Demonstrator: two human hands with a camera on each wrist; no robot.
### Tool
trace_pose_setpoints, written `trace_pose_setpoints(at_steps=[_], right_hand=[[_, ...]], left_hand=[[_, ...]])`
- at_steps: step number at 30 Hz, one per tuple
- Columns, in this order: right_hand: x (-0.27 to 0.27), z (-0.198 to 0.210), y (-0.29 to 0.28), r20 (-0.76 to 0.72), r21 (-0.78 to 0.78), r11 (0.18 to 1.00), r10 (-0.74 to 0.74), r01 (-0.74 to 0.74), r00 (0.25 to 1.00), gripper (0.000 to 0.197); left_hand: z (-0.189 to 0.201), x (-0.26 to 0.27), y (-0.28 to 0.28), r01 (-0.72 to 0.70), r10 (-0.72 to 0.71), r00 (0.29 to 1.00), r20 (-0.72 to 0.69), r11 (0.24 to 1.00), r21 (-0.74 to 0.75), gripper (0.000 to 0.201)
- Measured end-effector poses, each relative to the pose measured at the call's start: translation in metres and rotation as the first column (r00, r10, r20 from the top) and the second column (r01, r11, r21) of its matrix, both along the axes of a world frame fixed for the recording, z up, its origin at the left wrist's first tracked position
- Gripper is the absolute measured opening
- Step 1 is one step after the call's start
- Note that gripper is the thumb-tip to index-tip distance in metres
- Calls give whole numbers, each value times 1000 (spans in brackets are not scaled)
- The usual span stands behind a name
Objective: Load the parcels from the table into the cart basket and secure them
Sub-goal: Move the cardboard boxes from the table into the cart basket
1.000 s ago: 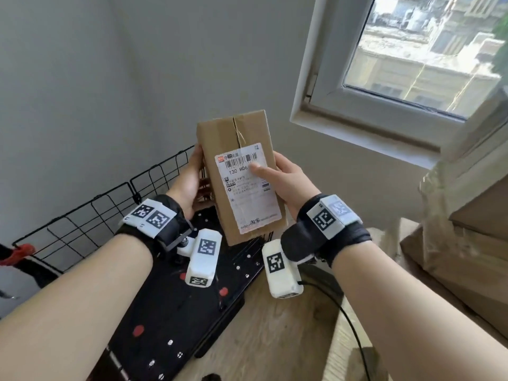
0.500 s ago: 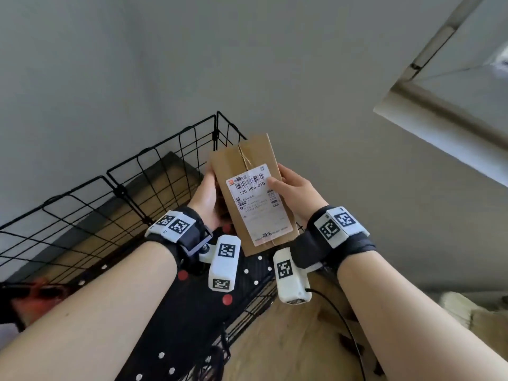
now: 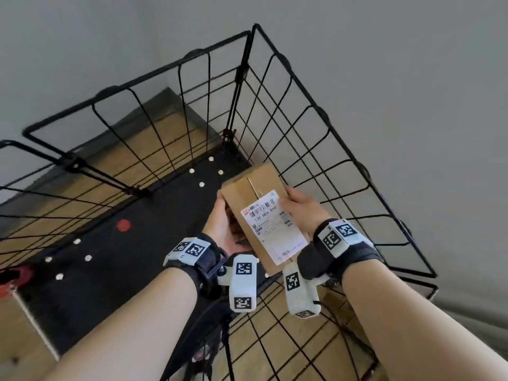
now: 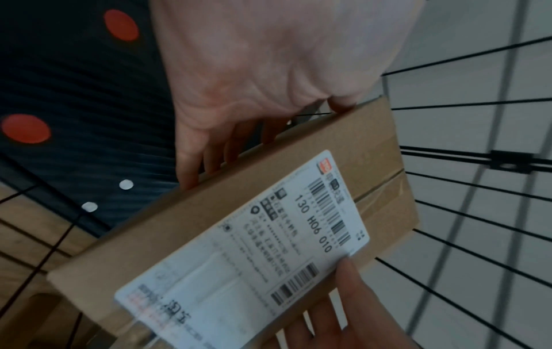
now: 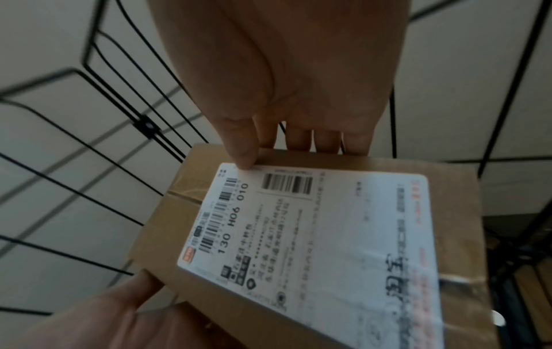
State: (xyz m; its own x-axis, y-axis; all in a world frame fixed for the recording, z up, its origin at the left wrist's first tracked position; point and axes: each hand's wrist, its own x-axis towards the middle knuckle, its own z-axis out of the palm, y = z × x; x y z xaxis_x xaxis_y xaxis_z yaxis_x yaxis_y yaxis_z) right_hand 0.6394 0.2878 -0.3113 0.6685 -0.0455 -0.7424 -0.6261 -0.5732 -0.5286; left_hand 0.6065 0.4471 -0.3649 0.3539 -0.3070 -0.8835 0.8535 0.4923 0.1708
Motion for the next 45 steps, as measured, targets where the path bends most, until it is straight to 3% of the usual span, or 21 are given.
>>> trace_pose_setpoints(at_steps=[6, 11, 13, 15, 17, 19, 20, 22, 25, 31, 36, 40, 45], right_hand=[[-11, -69, -12, -100, -138, 990, 26, -40, 995, 49], [-17, -102, -19, -183, -223, 970, 55, -96, 982, 50], [-17, -109, -19, -207, -252, 958, 87, -139, 974, 50], [-18, -118, -21, -237, -266, 953, 79, -142, 968, 51], [-18, -125, -26, -268, -298, 945, 55, -137, 962, 50], [-19, -131, -34, -324, -350, 915, 84, -203, 942, 45], [-20, -134, -40, -374, -371, 889, 121, -269, 919, 41], [-22, -140, -49, -454, -407, 828, 182, -385, 872, 38], [-25, -149, -57, -519, -440, 748, 239, -497, 821, 40], [-21, -150, -53, -527, -437, 723, 277, -536, 803, 36], [-16, -140, -43, -492, -397, 728, 346, -560, 799, 23], [-13, -110, -29, -411, -352, 823, 292, -446, 864, 27], [-3, -59, -10, -239, -392, 871, 214, -296, 947, 24]], left_hand=[[-57, -15, -24, -8, -7, 987, -161, 996, -87, 66], [-87, -22, -31, -101, 52, 967, -250, 977, -187, 95], [-94, -20, -32, -82, 35, 967, -253, 981, -178, 96], [-101, -16, -35, -31, -1, 966, -258, 993, -117, 94], [-109, -9, -36, 33, -21, 977, -212, 998, 50, 90], [-116, -3, -35, 81, -70, 996, -50, 950, 300, 79], [-119, -1, -33, 128, -164, 985, 55, 904, 407, 76], [-127, 0, -33, 257, -428, 878, 213, 798, 546, 69], [-138, -7, -35, 404, -638, 737, 221, 679, 612, 56], [-143, -7, -41, 446, -741, 647, 180, 559, 699, 56], [-137, -3, -38, 536, -769, 629, 117, 537, 652, 68], [-116, 3, -32, 537, -731, 682, 28, 526, 659, 80], [-67, 14, -21, 453, -745, 657, 115, 512, 730, 70]])
